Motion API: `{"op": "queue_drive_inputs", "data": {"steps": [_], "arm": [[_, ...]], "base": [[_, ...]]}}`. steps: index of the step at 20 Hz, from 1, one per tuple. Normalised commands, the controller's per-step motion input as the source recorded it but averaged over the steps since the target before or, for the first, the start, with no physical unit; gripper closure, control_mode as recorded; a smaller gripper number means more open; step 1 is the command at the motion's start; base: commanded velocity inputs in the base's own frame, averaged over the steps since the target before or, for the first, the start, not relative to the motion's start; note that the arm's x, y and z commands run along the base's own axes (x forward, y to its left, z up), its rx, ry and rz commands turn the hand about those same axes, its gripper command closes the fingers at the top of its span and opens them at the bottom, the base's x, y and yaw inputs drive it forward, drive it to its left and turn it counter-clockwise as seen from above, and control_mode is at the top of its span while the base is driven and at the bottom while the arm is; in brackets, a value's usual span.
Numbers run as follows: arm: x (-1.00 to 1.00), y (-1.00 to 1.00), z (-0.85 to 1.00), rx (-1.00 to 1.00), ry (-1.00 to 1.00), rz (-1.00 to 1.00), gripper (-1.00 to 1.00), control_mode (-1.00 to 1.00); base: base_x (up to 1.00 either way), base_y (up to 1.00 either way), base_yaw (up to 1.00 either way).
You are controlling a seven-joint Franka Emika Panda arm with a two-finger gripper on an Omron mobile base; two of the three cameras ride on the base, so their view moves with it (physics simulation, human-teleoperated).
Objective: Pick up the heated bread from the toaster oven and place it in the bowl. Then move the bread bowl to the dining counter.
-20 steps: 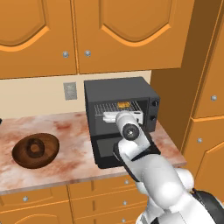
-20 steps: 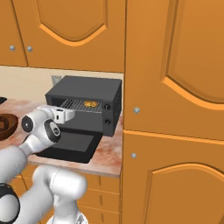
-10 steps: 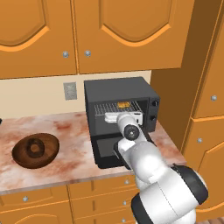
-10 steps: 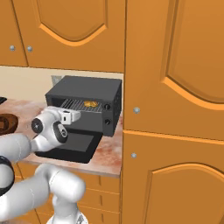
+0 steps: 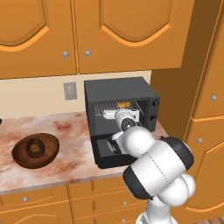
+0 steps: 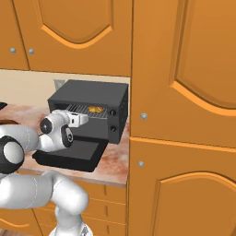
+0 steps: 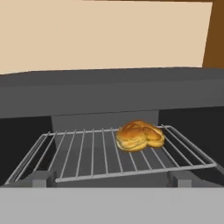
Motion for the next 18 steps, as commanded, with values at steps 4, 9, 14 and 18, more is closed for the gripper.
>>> {"op": "queue_drive_inputs", "data": {"steps": [4, 9, 14, 18], "arm": [[0.27, 0.00, 0.00, 0.00, 0.16, 0.00, -1.00, -1.00], [0.35, 0.00, 0.00, 0.00, 0.15, 0.00, -1.00, -1.00], [0.28, 0.00, -0.02, -0.01, 0.20, 0.00, -1.00, -1.00], [0.00, 0.00, -0.22, -0.06, 0.26, 0.00, -1.00, -1.00]], "base": [[0.00, 0.00, 0.00], [0.00, 0.00, 0.00], [0.00, 0.00, 0.00], [0.00, 0.00, 0.00]]}}
